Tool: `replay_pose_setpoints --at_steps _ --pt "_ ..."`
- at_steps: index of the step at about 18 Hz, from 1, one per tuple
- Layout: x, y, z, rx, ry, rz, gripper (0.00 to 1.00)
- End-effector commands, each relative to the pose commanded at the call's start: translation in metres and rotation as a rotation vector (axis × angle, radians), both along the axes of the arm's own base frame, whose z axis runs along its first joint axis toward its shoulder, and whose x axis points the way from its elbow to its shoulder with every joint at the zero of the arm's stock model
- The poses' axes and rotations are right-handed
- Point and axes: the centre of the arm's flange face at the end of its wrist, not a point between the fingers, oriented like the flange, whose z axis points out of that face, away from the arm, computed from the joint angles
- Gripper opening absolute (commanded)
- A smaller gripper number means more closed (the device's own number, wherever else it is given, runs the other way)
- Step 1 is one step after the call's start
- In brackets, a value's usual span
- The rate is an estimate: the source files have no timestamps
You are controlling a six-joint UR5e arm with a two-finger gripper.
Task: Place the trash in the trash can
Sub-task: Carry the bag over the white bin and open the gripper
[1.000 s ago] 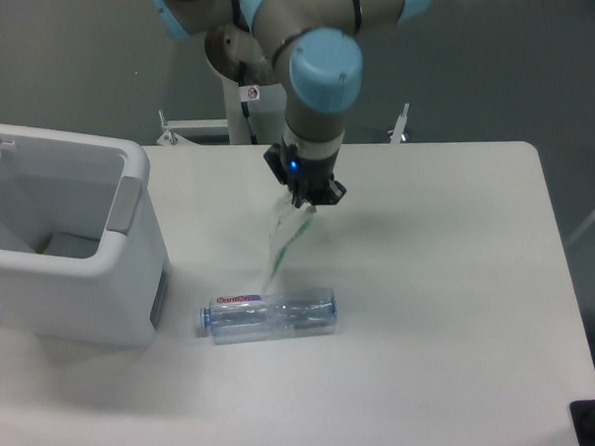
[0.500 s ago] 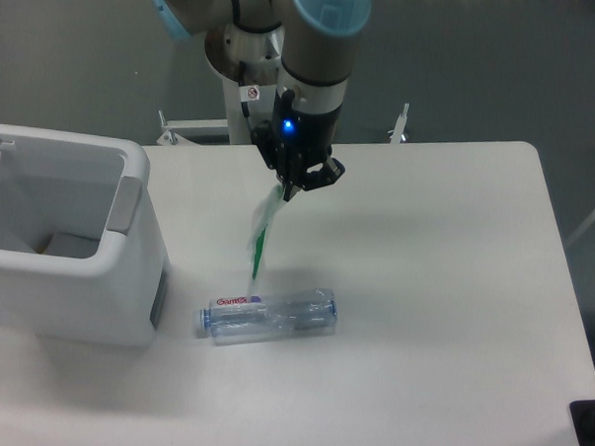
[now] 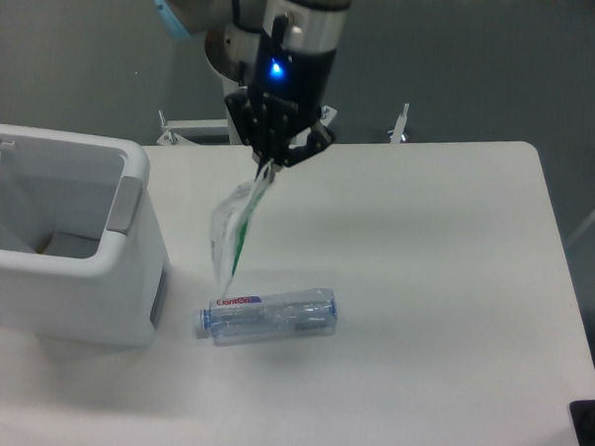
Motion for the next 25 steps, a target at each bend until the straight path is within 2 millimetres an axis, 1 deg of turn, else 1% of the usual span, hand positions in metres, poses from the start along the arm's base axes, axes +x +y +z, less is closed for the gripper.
replay_pose_setpoints --at_steps 1,2,3,5,6,7,11,14,15,17,19,21,25 --pt "0.003 -0.001 0.004 0.012 -0.001 -0.004 0.0" --pt "0.01 -0.004 0.012 0.034 0.001 -0.01 0.0" --pt "0.013 -0.005 0.015 0.048 -0.004 -0.016 0.0" --pt "0.026 -0.008 0.024 0.08 -0.009 -0.033 0.0" --pt "0.036 -0.013 0.032 0.101 -0.006 -0.043 0.0" --pt "0.051 -0.016 0.039 0.133 -0.015 -0.067 0.0" --pt "0.071 -0.006 0.042 0.163 -0.03 -0.126 0.0" --pt "0.081 0.001 0.036 0.159 -0.04 -0.157 0.0" --pt "0.087 0.006 0.033 0.165 -0.037 -0.176 0.0" --pt "0.096 0.012 0.022 0.19 -0.016 -0.202 0.0" --pt "0.097 0.014 0.006 0.216 0.015 -0.208 0.0" --pt "0.101 0.017 -0.003 0.223 0.021 -0.22 0.0" --pt "0.108 0.02 -0.007 0.22 0.017 -0.236 0.01"
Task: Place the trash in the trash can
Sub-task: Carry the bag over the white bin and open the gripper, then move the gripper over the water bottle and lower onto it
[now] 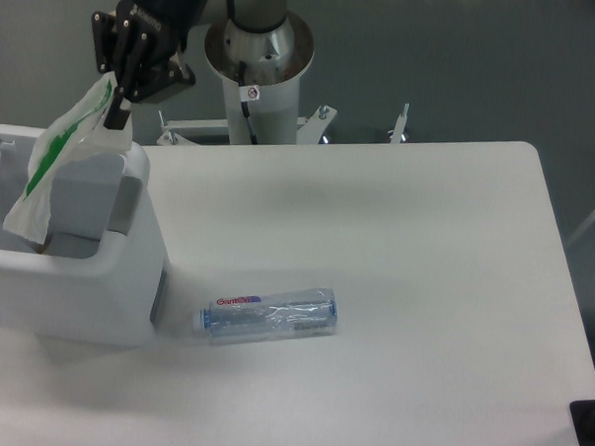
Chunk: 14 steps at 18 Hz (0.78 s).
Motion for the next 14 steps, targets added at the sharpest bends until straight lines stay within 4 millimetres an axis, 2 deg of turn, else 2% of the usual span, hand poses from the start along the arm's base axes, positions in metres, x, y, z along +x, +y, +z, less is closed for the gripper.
replay_pose_setpoints --at_steps 1,2,3,5,14 --pt "0.0 0.0 -0.001 -0.001 -0.001 0.0 0.18" --pt "0.0 0.0 -0.001 0.0 0.001 -0.001 0.39" --pt "0.0 0.0 -0.001 0.0 0.001 -0.001 0.53" --pt "0.0 0.0 0.0 0.001 0.001 0.0 0.98" --pt "-0.003 0.001 -0.011 -0.018 -0.01 0.004 1.0"
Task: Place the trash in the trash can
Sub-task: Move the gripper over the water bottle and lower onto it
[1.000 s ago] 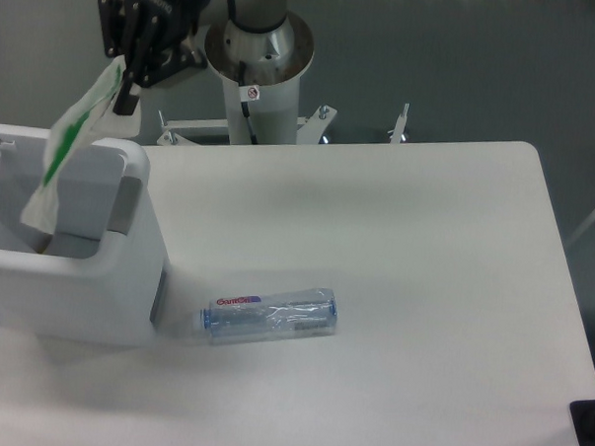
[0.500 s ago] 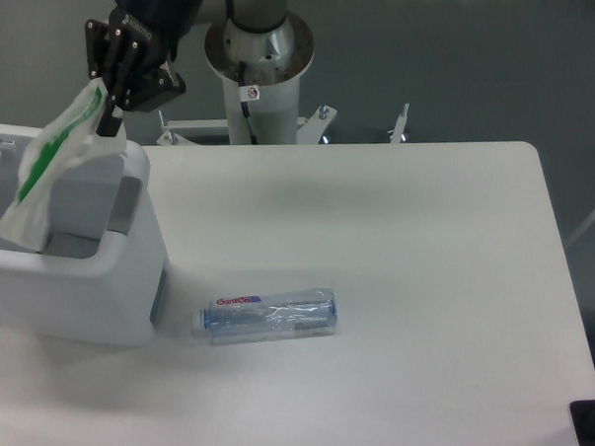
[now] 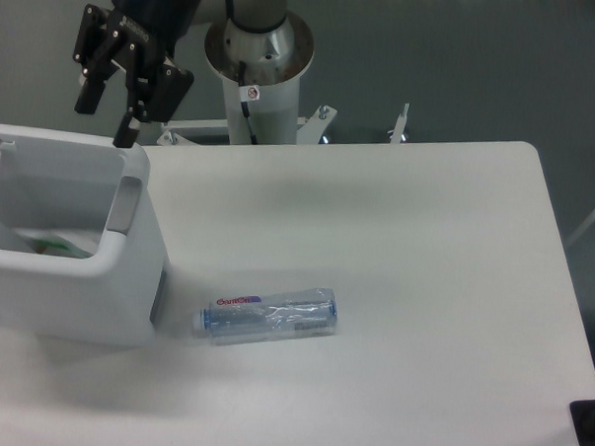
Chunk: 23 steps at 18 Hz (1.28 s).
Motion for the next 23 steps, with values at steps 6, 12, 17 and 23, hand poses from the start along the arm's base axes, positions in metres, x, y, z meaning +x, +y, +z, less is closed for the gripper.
replay_pose_setpoints --at_steps 6,12,17,23 --pt "-0.069 -0.009 -0.025 -0.034 -0.033 0.116 1.0" --pt "-0.142 -0.015 -0.066 -0.087 -0.098 0.213 1.0" --pt "-0.188 -0.005 -0.096 -0.114 -0.116 0.248 1.0" --pt "-0.24 0.016 -0.146 -0.306 -0.022 0.312 1.0"
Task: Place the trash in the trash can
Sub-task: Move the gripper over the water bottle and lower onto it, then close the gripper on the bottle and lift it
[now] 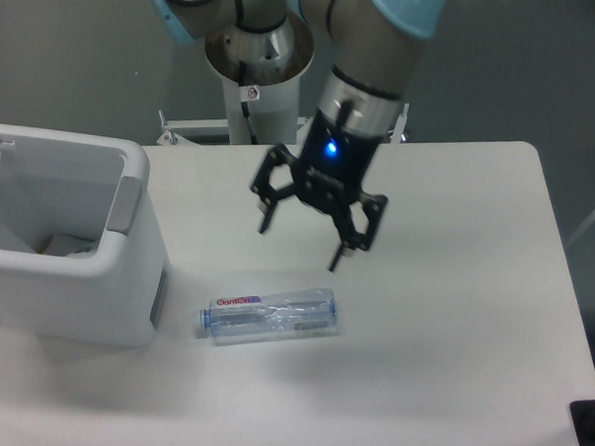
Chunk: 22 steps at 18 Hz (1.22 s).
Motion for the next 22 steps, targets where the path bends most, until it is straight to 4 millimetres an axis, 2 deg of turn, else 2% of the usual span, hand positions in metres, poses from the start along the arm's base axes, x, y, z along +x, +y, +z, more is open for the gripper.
replay_pose_setpoints --at_steps 2,6,8,10,13,15,22 --pt "-0.001 0.014 -0.018 -0.015 -0.003 -0.053 1.0" --pt "0.006 0.026 -0.054 -0.076 -0.006 -0.134 1.0" --pt "0.02 0.037 -0.065 -0.148 0.026 -0.168 1.0" --pt "0.034 0.039 -0.078 -0.219 0.061 -0.214 1.0" --pt "0.055 0.04 -0.107 -0.309 0.076 -0.29 1.0" --pt "0.074 0.051 -0.126 -0.335 0.06 -0.331 1.0" --pt "0.111 0.082 -0.16 -0.401 0.064 -0.43 1.0"
